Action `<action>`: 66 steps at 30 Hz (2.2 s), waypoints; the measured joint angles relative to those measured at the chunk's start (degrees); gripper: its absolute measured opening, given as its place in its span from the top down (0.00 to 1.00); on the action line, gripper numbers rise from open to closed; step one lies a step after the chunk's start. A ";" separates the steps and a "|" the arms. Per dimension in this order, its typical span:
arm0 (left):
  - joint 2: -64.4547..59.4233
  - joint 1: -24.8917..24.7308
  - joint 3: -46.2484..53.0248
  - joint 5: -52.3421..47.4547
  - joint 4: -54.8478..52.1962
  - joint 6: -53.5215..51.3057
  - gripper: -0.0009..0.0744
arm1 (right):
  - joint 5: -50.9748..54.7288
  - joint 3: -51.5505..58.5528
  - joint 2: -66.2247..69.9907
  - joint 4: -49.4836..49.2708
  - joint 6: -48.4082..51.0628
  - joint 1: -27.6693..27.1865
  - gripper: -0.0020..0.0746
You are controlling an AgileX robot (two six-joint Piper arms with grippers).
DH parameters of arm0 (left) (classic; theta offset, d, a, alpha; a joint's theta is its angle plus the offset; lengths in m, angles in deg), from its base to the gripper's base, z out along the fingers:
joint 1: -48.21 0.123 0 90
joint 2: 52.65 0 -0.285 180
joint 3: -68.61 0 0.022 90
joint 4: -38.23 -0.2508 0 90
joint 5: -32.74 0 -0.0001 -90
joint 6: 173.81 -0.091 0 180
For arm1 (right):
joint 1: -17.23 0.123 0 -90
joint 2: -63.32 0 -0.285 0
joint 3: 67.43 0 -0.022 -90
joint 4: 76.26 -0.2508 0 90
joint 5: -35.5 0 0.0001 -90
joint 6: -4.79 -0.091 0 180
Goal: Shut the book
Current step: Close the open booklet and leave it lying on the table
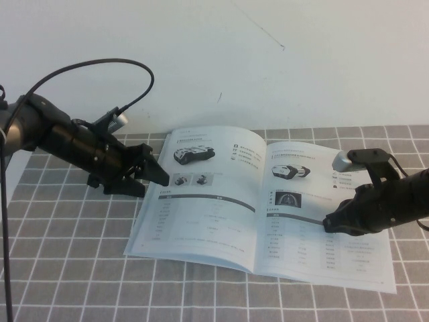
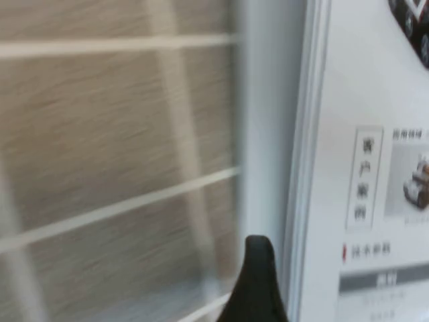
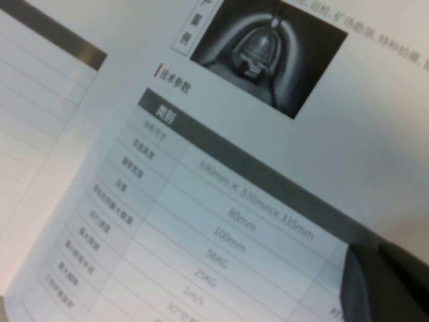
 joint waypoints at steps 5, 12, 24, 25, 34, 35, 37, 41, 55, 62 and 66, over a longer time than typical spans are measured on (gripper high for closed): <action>0.00 0.00 -0.26 1.21 -4.44 1.79 0.30 | 0.00 0.00 0.00 0.00 0.00 0.00 0.98; 0.00 -0.50 -0.39 3.03 -5.68 2.02 0.30 | 0.00 0.00 0.00 0.00 0.05 0.00 0.98; 0.10 -2.20 -0.94 3.15 -9.38 2.02 0.30 | 0.00 0.00 0.00 0.00 0.05 0.00 0.98; 0.10 -2.27 -0.94 3.24 -9.48 2.02 0.30 | 0.00 0.00 0.00 0.00 0.05 0.00 0.98; 0.10 -2.27 -0.94 3.24 -8.24 2.08 0.30 | 0.00 0.00 0.03 0.00 0.05 0.00 0.98; 0.10 -2.27 -0.94 3.24 -7.81 1.96 0.30 | 0.00 0.00 0.03 0.00 0.05 0.00 0.98; -0.01 -2.32 -0.94 3.01 -6.58 1.83 0.30 | 0.00 0.00 0.03 0.00 0.05 0.00 0.98; -0.01 -2.54 -0.94 2.91 -5.24 1.83 0.30 | 0.00 0.00 0.03 0.00 0.05 0.00 0.98; -0.01 -2.35 -2.26 2.23 -7.96 3.65 0.30 | -0.10 0.00 0.03 0.00 0.05 0.00 0.98; -0.01 -2.35 -4.44 2.35 -14.11 6.21 0.30 | -0.10 0.00 0.03 0.00 0.05 0.00 0.98; -0.68 -2.58 -4.44 2.35 -14.97 6.34 0.30 | -0.10 0.00 0.03 0.00 0.05 0.00 0.98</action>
